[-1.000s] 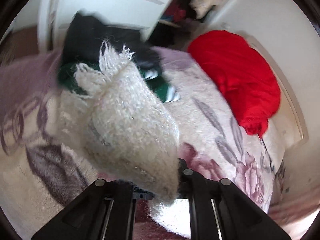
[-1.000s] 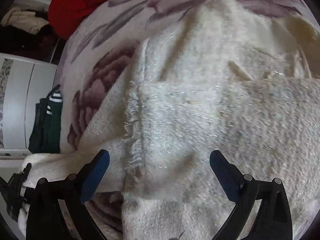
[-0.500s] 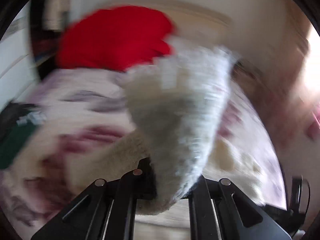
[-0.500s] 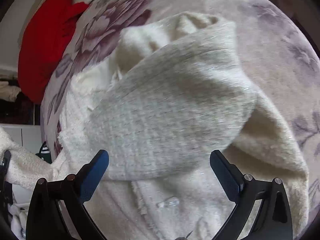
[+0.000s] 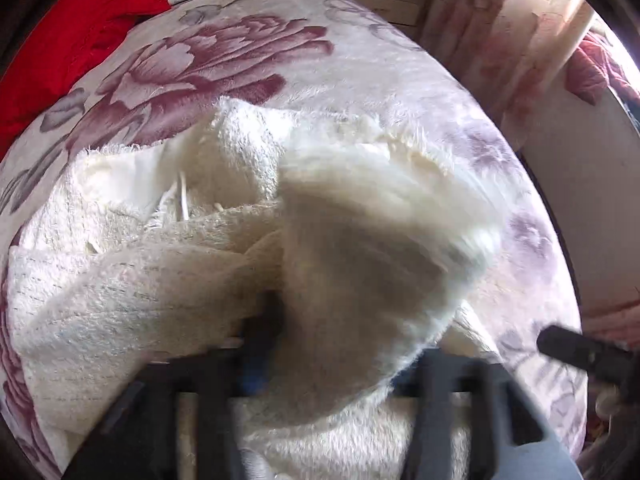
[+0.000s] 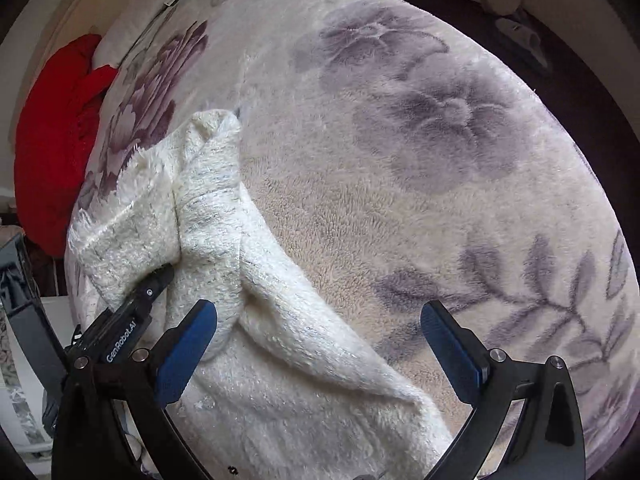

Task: Fold large clothes

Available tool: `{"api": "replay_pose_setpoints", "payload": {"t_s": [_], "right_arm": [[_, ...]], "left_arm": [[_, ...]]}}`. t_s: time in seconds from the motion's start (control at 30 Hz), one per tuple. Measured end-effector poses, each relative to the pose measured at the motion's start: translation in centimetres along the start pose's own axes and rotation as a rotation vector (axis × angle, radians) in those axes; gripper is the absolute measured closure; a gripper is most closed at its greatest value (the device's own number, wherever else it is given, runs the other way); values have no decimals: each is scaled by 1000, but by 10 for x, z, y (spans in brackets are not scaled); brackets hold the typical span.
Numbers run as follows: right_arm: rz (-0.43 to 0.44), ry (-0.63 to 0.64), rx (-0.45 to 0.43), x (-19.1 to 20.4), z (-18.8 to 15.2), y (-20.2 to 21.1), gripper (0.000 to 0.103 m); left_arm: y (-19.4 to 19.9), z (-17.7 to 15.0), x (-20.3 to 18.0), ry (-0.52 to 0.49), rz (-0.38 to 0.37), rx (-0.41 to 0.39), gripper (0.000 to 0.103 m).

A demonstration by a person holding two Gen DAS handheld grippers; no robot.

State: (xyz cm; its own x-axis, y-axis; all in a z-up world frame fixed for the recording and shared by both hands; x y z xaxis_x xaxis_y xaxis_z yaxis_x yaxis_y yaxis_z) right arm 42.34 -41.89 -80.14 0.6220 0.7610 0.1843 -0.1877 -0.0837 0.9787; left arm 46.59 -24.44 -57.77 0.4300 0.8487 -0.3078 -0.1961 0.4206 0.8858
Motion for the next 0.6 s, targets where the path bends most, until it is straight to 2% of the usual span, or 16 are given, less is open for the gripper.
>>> {"api": "replay_pose_setpoints", "payload": {"t_s": [0.03,0.17,0.27,0.4,0.47,0.6], "right_arm": [[12,5,-5,-3,3,5,0],[55,0,-14,-3,19,24,0],[143,-24,18,12,27,30,0],[231,12,45,58,42,27,0],[219,77,56,84,48,18,0],[77,207,126,115,43,-16,0]], "left_arm": [[7,0,2,2,-6,1,5],[49,-16,25,82,-11,-27,5],[82,-33,71,171,94,-58,4],[112,-53,141,299,186,-105,4],[109,-58,178,356,239,-98,4],[98,-66,238,429,340,-75,5]]}}
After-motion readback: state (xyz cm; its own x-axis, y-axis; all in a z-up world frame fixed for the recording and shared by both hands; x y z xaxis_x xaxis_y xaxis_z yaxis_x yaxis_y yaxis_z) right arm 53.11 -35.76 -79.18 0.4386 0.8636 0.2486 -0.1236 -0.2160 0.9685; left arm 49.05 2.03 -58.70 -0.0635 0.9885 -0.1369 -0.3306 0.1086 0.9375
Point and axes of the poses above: each gripper's, at about its wrist camera, not at the fingertips, and y roughly against the way its jaws point, x to its left, z to its top, the point moved 4 cm from there along -y, roughly the way its jaws point, and after that the axes turned 12 degrees about -z, right-handed, at the moved point
